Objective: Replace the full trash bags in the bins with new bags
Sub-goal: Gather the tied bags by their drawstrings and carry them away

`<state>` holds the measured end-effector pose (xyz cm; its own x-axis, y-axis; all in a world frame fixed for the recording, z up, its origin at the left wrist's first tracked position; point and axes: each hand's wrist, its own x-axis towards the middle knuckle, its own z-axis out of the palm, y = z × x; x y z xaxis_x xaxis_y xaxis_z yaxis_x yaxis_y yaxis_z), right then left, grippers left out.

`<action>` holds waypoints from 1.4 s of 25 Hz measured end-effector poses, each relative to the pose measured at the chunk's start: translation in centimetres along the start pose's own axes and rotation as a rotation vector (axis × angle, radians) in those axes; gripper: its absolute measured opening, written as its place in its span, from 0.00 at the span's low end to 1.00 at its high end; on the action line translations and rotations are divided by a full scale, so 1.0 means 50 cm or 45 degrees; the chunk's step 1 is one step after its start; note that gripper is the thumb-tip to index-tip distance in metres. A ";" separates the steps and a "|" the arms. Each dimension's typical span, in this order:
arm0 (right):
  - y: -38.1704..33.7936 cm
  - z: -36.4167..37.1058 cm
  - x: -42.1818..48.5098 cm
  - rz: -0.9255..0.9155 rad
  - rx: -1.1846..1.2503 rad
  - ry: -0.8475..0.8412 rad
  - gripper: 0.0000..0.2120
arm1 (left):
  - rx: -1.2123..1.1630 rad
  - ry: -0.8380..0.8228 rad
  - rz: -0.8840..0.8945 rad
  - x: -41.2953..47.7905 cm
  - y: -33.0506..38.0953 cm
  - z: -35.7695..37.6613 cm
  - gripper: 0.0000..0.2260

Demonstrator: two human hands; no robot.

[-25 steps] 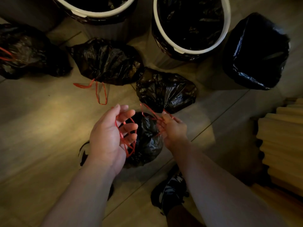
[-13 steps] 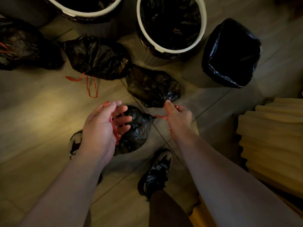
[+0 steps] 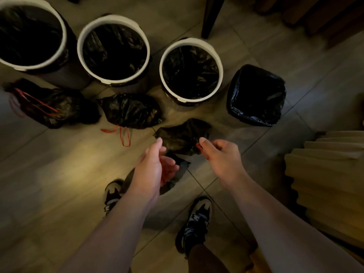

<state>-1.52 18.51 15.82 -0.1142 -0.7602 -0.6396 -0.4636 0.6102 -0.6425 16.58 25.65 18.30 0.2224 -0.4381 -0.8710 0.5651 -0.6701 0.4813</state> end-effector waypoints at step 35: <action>-0.179 0.489 -0.150 0.074 -0.378 -0.053 0.06 | -0.148 0.035 -0.090 0.060 0.171 -0.481 0.06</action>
<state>24.99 24.22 16.04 -0.1150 -0.7124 -0.6923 -0.6948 0.5557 -0.4565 41.20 33.00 17.42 0.1997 -0.3748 -0.9053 0.6677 -0.6241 0.4057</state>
